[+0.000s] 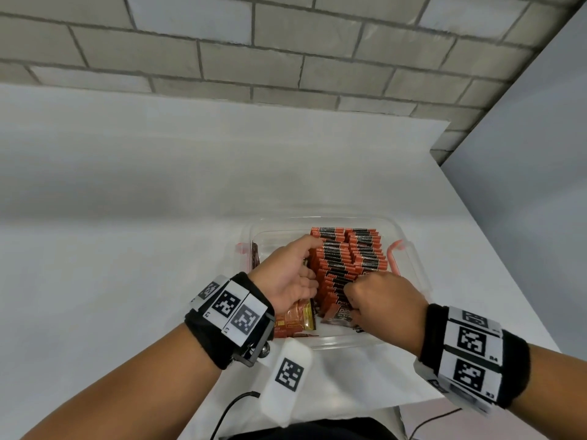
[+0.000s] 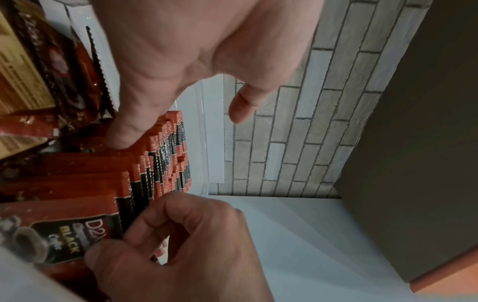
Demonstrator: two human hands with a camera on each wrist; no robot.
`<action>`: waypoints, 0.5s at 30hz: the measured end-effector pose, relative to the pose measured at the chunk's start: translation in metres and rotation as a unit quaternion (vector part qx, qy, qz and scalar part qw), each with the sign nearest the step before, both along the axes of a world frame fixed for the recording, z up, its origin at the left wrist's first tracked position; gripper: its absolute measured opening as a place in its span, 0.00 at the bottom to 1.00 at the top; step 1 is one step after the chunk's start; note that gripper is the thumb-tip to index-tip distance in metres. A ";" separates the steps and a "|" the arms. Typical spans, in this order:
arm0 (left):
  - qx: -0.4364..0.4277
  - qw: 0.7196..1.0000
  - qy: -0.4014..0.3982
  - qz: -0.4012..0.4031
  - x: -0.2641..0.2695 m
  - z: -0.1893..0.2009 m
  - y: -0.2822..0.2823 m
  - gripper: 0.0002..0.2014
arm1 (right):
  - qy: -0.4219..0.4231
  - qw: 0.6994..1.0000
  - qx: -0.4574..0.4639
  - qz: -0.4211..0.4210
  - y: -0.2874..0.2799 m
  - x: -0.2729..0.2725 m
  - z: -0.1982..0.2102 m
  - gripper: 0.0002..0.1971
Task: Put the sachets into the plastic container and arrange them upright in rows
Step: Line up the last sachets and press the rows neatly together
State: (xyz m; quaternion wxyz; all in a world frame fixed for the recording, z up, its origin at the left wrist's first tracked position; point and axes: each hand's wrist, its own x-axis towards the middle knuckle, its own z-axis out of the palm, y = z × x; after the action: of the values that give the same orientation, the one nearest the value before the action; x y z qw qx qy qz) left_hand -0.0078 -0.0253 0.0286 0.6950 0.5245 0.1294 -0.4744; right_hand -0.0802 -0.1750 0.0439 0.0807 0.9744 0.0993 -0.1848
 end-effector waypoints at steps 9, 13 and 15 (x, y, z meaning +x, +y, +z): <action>-0.009 1.000 -0.007 -0.007 -0.003 0.001 0.000 0.31 | 0.020 0.998 -0.049 0.035 0.003 0.004 -0.002 0.07; -0.005 1.000 -0.005 -0.013 -0.004 -0.001 0.000 0.29 | 0.016 0.997 -0.050 0.054 0.003 0.004 -0.005 0.09; -0.006 1.000 0.002 -0.020 -0.003 -0.003 -0.001 0.28 | 0.017 0.997 -0.050 0.060 0.002 0.005 -0.006 0.09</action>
State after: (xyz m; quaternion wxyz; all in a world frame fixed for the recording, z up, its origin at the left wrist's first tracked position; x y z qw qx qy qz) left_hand -0.0112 -0.0263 0.0260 0.6883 0.5218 0.1172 -0.4902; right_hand -0.0754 -0.1728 0.0383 0.1385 0.9582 0.1498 -0.2006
